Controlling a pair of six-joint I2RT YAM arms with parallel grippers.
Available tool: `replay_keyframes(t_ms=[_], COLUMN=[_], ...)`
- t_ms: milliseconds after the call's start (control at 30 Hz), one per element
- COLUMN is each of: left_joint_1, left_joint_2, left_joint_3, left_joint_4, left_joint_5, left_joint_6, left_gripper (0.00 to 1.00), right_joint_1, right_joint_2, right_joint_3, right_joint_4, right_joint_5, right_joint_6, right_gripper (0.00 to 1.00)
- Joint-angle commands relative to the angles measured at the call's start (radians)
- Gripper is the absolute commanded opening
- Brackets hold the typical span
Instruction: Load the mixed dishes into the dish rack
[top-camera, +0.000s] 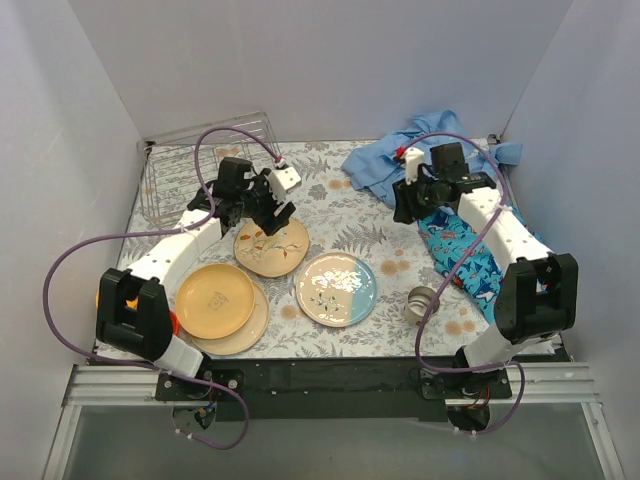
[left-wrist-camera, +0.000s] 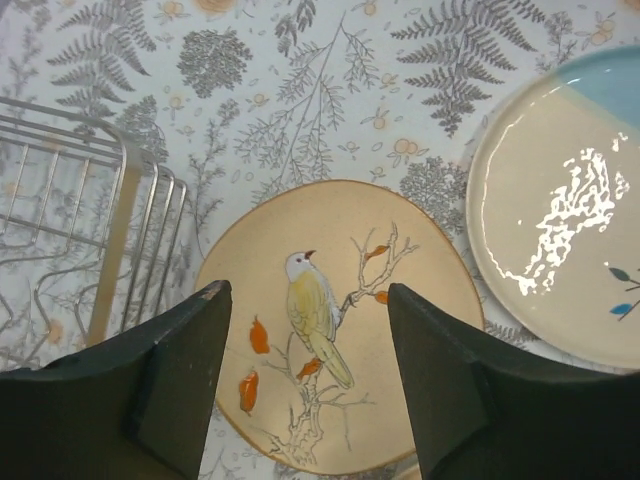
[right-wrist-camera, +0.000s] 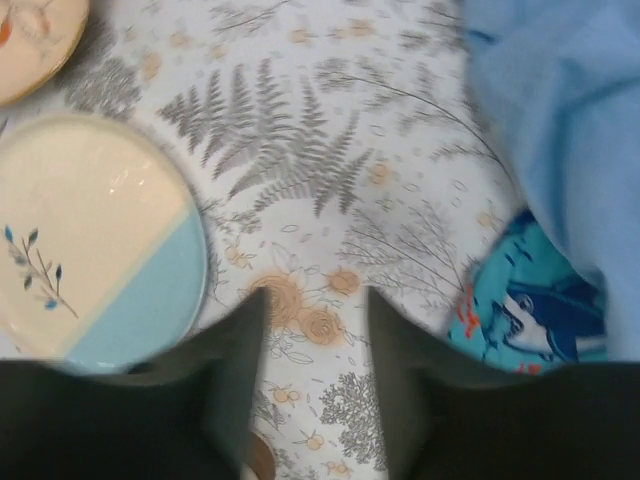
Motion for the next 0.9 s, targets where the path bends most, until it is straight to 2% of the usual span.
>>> replay_keyframes(t_ms=[0,33,67,133,167,300,600,733,867], left_joint_1=[-0.011,-0.013,-0.014,-0.016,-0.016,-0.016,-0.016,-0.016,-0.016], left_joint_2=[0.013,0.024,0.046,0.067,0.09,0.113,0.073,0.066,0.086], left_joint_3=[0.033,0.036,0.039,0.042,0.049,0.047,0.033,0.02,0.039], left_joint_4=[-0.111,-0.142,-0.156,-0.186,-0.194,-0.209,-0.182,-0.174,-0.157], left_joint_5=[0.031,0.036,0.039,0.033,0.024,0.013,-0.015,-0.033,-0.041], left_joint_6=[-0.087,-0.1,-0.106,-0.132,-0.144,-0.189,-0.298,-0.301,-0.308], left_gripper=[0.54,0.46,0.28,0.05,0.0,0.0,0.0,0.01,0.02], right_joint_1=[0.117,0.131,0.157,0.188,0.217,0.28,0.344,0.344,0.343], right_joint_2=[-0.01,-0.005,-0.002,-0.006,-0.009,0.021,0.161,0.204,0.17], right_joint_3=[-0.06,-0.071,-0.083,-0.118,-0.127,-0.166,-0.172,-0.199,-0.328], right_joint_4=[-0.003,-0.002,0.0,0.003,0.001,-0.04,-0.092,-0.174,-0.183], right_joint_5=[-0.191,-0.205,-0.215,-0.229,-0.232,-0.243,-0.11,-0.018,0.116], right_joint_6=[-0.109,-0.106,-0.108,-0.143,-0.16,-0.22,-0.319,-0.387,-0.453], right_gripper=[0.19,0.09,0.02,0.01,0.01,0.01,0.01,0.01,0.01])
